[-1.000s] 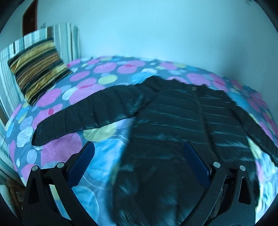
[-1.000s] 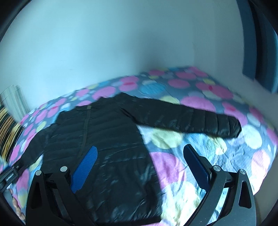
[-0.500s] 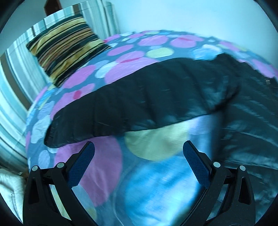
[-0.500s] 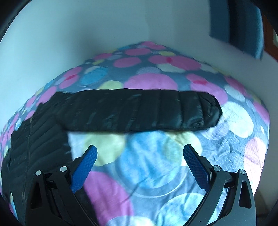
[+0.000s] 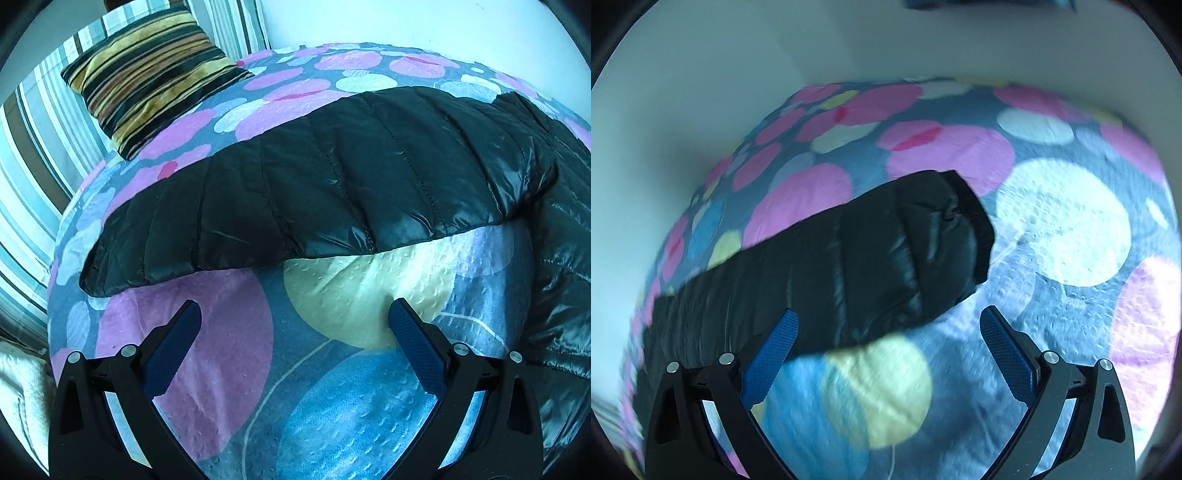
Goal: Fold large clothes
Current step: 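Grasp the cuff of the other sleeve with the right tool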
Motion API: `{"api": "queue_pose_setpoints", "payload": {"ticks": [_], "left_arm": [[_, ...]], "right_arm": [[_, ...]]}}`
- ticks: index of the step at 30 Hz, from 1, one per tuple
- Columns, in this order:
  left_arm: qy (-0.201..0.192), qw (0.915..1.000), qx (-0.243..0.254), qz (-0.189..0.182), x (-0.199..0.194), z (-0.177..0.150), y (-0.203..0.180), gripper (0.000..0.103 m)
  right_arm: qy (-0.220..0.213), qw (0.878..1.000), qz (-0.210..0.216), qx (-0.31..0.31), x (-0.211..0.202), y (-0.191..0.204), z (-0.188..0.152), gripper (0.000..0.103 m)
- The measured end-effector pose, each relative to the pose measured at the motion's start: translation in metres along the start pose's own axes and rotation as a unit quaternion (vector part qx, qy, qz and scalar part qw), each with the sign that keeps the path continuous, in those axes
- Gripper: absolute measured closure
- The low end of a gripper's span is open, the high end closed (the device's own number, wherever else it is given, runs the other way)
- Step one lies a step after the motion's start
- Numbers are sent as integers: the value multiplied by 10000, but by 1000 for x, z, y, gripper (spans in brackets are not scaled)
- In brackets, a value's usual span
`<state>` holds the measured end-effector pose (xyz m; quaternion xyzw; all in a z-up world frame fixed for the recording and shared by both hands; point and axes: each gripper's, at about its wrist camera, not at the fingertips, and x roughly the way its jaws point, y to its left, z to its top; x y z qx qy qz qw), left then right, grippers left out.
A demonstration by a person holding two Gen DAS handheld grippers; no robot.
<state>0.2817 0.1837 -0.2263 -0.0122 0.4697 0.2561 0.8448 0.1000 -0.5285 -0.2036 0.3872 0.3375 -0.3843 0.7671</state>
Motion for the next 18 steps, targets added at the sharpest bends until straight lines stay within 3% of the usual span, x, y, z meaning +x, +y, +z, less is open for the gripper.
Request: {"api": "queue_pose_setpoints", "payload": {"ticks": [11, 13, 15, 17, 18], "left_arm": [[-14, 10000, -60, -31, 2, -1, 4, 2], [-19, 10000, -47, -10, 2, 0, 3, 2], [-25, 10000, -32, 14, 2, 0, 2, 2], [-36, 10000, -17, 32, 1, -1, 1, 2], [-39, 10000, -10, 42, 1, -1, 1, 2]], "right_arm": [[-279, 9976, -164, 605, 29, -27, 33, 9], [-334, 9975, -286, 545, 31, -27, 35, 24], [-399, 9976, -351, 454, 33, -25, 38, 47], [-394, 9981, -250, 414, 34, -23, 40, 54], [-412, 9982, -246, 355, 34, -21, 40, 64]]}}
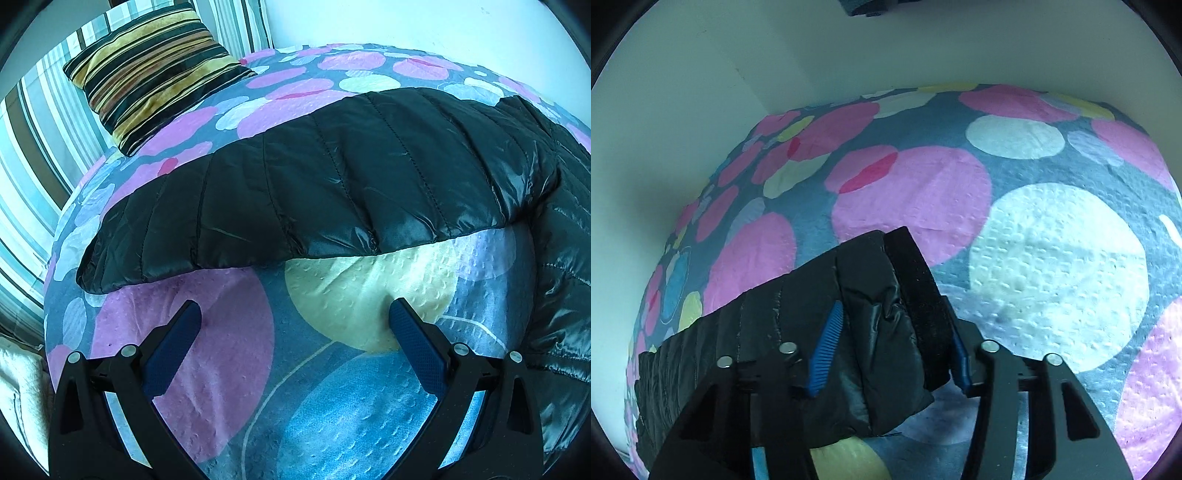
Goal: Fold large clothes
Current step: 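Grasp the cuff of the other sleeve with the right tool, then carry the held sleeve across the jacket body and open the right tool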
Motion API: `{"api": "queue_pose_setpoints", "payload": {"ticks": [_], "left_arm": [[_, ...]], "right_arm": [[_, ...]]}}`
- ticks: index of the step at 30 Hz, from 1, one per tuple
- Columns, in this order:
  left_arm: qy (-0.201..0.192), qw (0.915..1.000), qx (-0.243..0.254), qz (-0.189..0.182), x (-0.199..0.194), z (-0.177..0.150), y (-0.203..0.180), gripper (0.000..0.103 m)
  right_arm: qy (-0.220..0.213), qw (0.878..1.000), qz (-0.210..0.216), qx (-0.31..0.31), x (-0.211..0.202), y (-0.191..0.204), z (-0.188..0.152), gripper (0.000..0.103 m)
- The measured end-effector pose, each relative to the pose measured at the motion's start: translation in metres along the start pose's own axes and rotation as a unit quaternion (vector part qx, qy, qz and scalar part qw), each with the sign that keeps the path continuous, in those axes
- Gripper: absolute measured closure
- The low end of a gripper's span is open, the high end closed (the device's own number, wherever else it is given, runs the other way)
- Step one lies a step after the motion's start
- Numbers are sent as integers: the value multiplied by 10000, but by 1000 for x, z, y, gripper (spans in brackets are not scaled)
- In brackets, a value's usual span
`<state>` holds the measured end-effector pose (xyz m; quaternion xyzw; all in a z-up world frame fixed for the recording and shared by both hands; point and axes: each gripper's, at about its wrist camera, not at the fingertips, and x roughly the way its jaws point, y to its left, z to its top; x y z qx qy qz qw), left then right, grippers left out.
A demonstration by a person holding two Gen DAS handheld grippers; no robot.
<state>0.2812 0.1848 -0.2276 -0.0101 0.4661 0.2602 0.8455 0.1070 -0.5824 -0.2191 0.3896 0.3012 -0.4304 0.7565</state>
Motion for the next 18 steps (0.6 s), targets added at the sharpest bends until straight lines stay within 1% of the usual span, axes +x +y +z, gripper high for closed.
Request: {"api": "queue_pose_setpoints", "payload": {"ticks": [2, 3, 9, 12, 14, 18], "left_arm": [[-8, 10000, 0, 10, -1, -1, -1, 2], [-8, 10000, 1, 10, -1, -1, -1, 2], [-7, 10000, 16, 30, -1, -1, -1, 2], [7, 10000, -12, 0, 0, -1, -1, 2], [24, 10000, -53, -38, 0, -1, 1, 2], [49, 9998, -127, -122, 2, -1, 4, 2]], "right_arm": [[-63, 9998, 179, -109, -6, 5, 1, 75], [-85, 9997, 193, -135, -9, 6, 0, 77], [-375, 9964, 439, -616, -43, 44, -3, 81], [-514, 9915, 621, -1020, -63, 79, -10, 81], [-626, 9857, 746, -1377, -77, 109, -20, 82], [-659, 9689, 1251, -2029, -102, 179, -46, 82]]}}
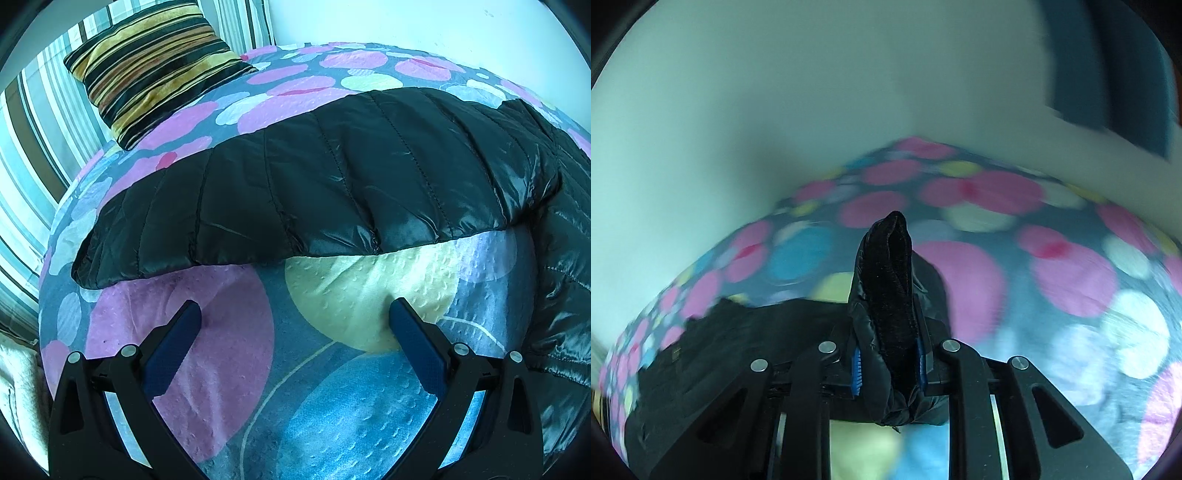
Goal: Fold large clothes
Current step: 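Carry the held sleeve across the jacket body and open the right tool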
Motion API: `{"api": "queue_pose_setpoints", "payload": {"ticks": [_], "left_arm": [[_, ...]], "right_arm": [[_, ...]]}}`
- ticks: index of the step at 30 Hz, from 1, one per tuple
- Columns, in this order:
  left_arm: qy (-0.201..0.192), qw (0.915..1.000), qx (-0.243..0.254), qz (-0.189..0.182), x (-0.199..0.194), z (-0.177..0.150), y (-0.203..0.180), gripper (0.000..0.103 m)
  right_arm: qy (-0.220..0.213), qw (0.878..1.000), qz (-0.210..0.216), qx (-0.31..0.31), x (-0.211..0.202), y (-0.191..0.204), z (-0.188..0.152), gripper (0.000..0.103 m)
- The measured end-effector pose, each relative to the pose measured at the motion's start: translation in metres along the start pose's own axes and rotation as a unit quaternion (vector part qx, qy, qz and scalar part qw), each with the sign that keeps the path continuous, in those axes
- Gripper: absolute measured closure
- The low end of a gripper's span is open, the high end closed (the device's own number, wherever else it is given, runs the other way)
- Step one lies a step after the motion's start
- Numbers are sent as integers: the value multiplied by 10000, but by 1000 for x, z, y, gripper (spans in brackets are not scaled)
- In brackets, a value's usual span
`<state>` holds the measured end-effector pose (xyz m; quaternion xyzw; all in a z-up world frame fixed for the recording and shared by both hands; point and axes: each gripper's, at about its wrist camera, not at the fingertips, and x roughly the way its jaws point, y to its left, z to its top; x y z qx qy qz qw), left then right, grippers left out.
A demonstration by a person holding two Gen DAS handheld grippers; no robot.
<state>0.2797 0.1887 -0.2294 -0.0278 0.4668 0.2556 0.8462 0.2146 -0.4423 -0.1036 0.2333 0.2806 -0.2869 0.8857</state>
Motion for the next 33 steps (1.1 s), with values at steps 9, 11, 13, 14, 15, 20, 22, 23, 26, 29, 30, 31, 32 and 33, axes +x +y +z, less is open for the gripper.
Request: {"api": "queue_pose_setpoints", "payload": {"ticks": [9, 11, 13, 14, 15, 20, 22, 23, 26, 29, 30, 31, 32, 33], "left_arm": [[61, 9997, -151, -188, 3, 0, 6, 2], [67, 9996, -163, -205, 3, 0, 6, 2], [66, 9996, -167, -207, 3, 0, 6, 2], [66, 9996, -168, -208, 3, 0, 6, 2], [62, 9996, -164, -203, 3, 0, 6, 2], [79, 9995, -195, -250, 4, 0, 8, 2], [83, 9993, -217, -282, 4, 0, 9, 2], [85, 9993, -224, -293, 4, 0, 9, 2], [90, 9992, -238, -317, 5, 0, 10, 2], [93, 9990, -256, -344, 5, -1, 11, 2], [95, 9990, -263, -355, 6, -1, 11, 2], [92, 9990, -258, -346, 5, -1, 11, 2], [93, 9990, -263, -353, 6, -1, 10, 2], [94, 9990, -266, -357, 6, -1, 10, 2]], "right_arm": [[304, 9835, 1183, -1335, 7, 185, -39, 82], [420, 9767, 1360, -1607, 9, 221, -56, 82], [552, 9681, 1556, -1886, 10, 255, -75, 82], [609, 9635, 1650, -2016, 9, 270, -84, 82], [643, 9601, 1715, -2112, 7, 279, -93, 82], [905, 9362, 2073, -2688, 1, 341, -140, 82], [999, 9274, 2149, -2893, -1, 361, -158, 82], [1031, 9238, 2170, -2982, 1, 369, -164, 82], [1151, 9120, 2241, -3236, 2, 389, -187, 82], [1315, 9022, 2294, -3407, 4, 403, -207, 82], [1334, 9003, 2309, -3439, 2, 405, -211, 82], [1375, 8973, 2340, -3483, 1, 409, -215, 82], [1440, 8927, 2404, -3530, 1, 412, -220, 82], [1488, 8884, 2463, -3577, -1, 415, -223, 82]]}}
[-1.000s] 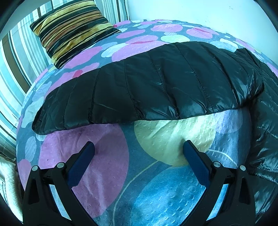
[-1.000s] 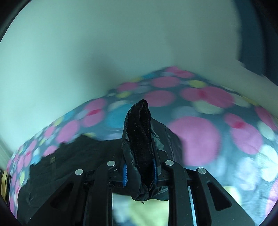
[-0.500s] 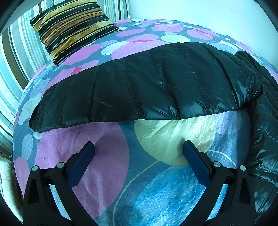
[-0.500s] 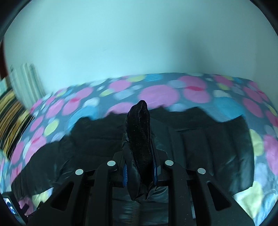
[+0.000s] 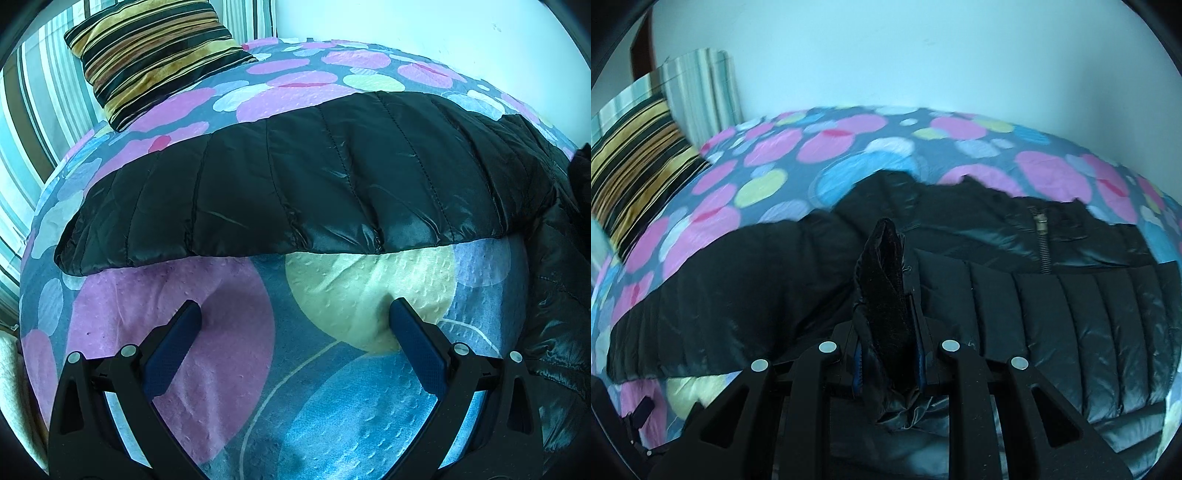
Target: Fold large clothes
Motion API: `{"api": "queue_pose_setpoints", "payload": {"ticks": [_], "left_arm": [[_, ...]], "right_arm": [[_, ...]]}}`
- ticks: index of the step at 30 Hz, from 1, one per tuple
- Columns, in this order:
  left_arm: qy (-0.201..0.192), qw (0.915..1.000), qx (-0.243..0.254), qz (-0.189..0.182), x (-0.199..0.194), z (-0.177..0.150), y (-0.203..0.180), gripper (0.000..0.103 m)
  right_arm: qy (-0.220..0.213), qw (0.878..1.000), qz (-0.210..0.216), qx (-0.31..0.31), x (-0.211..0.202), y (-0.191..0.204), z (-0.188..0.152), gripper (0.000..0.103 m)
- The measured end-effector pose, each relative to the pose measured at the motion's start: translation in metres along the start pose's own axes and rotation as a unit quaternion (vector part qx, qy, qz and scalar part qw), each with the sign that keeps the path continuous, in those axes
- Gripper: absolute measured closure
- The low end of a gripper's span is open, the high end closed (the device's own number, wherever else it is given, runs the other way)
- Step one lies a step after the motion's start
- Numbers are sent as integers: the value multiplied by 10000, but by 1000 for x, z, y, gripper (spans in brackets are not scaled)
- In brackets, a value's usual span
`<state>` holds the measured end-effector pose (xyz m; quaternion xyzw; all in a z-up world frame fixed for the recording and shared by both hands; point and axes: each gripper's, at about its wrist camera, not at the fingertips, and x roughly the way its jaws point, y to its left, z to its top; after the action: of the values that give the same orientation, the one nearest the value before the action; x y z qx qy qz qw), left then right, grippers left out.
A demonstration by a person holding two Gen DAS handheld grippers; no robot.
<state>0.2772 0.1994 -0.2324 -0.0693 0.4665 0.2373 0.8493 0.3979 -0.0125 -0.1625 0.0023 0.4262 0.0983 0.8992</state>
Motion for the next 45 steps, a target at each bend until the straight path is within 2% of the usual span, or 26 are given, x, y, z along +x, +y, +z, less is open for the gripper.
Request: {"api": "queue_pose_setpoints", "payload": {"ticks": [4, 8, 13, 15, 20, 23, 26, 29, 30, 31, 34, 36, 38, 42, 45], "left_arm": [[3, 10000, 7, 9, 0, 0, 0, 2], [-1, 10000, 2, 3, 0, 0, 0, 2], [-10, 10000, -3, 1, 0, -1, 0, 2], [-9, 10000, -9, -7, 0, -2, 0, 2], [-10, 10000, -6, -1, 0, -2, 0, 2], [-10, 10000, -4, 1, 1, -2, -1, 2], [-9, 10000, -7, -3, 0, -2, -1, 2], [-9, 10000, 1, 7, 0, -2, -1, 2], [-11, 10000, 3, 9, 0, -3, -1, 2], [-9, 10000, 2, 7, 0, -3, -1, 2], [-6, 10000, 2, 7, 0, -3, -1, 2], [-6, 10000, 2, 7, 0, -3, -1, 2], [-6, 10000, 1, 6, 0, -2, -1, 2], [-6, 10000, 20, 32, 0, -3, -2, 2], [-2, 10000, 22, 34, 0, -2, -1, 2]], "right_arm": [[322, 9987, 67, -399, 14, 20, -8, 82], [591, 9963, 73, -612, 31, 24, -15, 82], [527, 9958, 79, -746, 24, 27, -15, 75], [490, 9965, 133, -659, 18, 23, -14, 69], [304, 9983, 343, -359, -17, -1, -14, 67], [60, 9994, 327, -128, -51, -31, -16, 67], [-182, 9992, 183, 297, -82, -84, -17, 66], [-468, 9945, -598, 724, -103, -150, -16, 67], [-468, 9907, -911, 895, -104, -175, -16, 71], [-457, 9835, -1312, 1161, -102, -209, -16, 75], [-309, 9591, -2157, 1809, -85, -287, -18, 82], [-108, 9522, -2234, 2080, -68, -318, -23, 87], [2, 9548, -2058, 2143, -48, -332, -24, 88], [62, 9661, -1964, 1672, -19, -311, -20, 98], [493, 9688, -1957, 1441, 13, -306, -27, 100]]}}
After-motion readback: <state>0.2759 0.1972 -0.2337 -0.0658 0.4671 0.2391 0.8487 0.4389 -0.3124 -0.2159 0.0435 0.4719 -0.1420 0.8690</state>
